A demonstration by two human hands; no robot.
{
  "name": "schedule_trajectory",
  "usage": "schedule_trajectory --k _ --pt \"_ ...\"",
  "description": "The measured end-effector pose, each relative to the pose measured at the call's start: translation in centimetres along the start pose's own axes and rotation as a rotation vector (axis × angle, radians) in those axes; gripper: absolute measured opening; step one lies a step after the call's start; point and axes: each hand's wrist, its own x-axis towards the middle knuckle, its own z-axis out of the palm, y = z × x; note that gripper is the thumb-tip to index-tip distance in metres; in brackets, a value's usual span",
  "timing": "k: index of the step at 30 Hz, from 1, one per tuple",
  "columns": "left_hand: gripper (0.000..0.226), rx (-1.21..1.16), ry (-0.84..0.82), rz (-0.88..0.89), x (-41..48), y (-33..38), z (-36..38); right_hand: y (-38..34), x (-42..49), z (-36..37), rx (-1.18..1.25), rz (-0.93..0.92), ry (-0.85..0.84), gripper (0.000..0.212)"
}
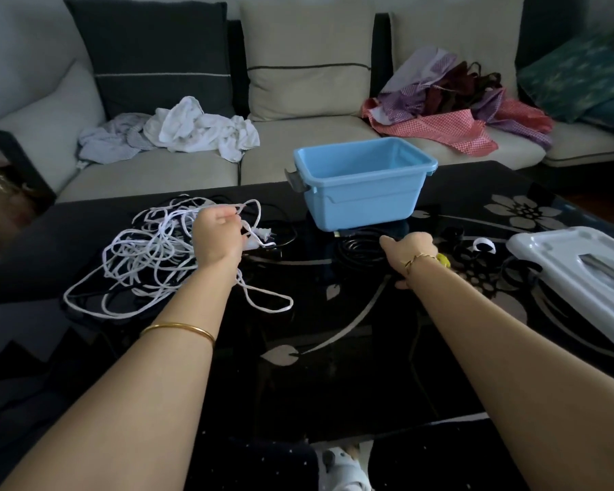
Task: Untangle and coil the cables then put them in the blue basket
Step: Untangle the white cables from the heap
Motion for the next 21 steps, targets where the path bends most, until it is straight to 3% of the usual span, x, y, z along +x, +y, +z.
schedule_trajectory --k 2,4,8,10,14,17,19,21 --pt "0.031 0.061 0.077 0.026 0.9 -0.3 -1.3 -0.6 -1.6 0.1 -0.450 -0.211 0.269 0.052" --pt "0.034 0.091 0.115 0.017 1.7 -0.7 -2.6 -1.8 -3.2 0.6 -0.591 -0.487 0.376 0.042" --pt "0.032 0.140 0.132 0.002 2.3 -1.6 -4.6 -5.1 -4.7 5.3 -0.415 -0.753 -0.048 0.040" --pt "0.030 0.134 0.133 0.016 2.6 -2.0 -5.3 -6.7 -4.8 8.3 -0.281 -0.745 -0.222 0.044" --pt "0.032 0.142 0.145 0.036 3.2 -2.7 -6.7 -8.8 -4.6 12.7 0.220 -0.503 -0.442 0.066" --pt "0.031 0.230 0.146 0.054 2.9 -3.2 -7.9 -9.1 -4.2 14.6 0.392 -0.373 -0.566 0.083" --pt "0.022 0.269 0.064 0.063 2.7 -3.3 -8.2 -9.1 -4.1 15.2 0.403 -0.336 -0.558 0.077" --pt "0.034 0.376 -0.130 0.046 2.3 -3.3 -8.2 -9.2 -4.0 15.6 0.305 -0.428 -0.481 0.048"
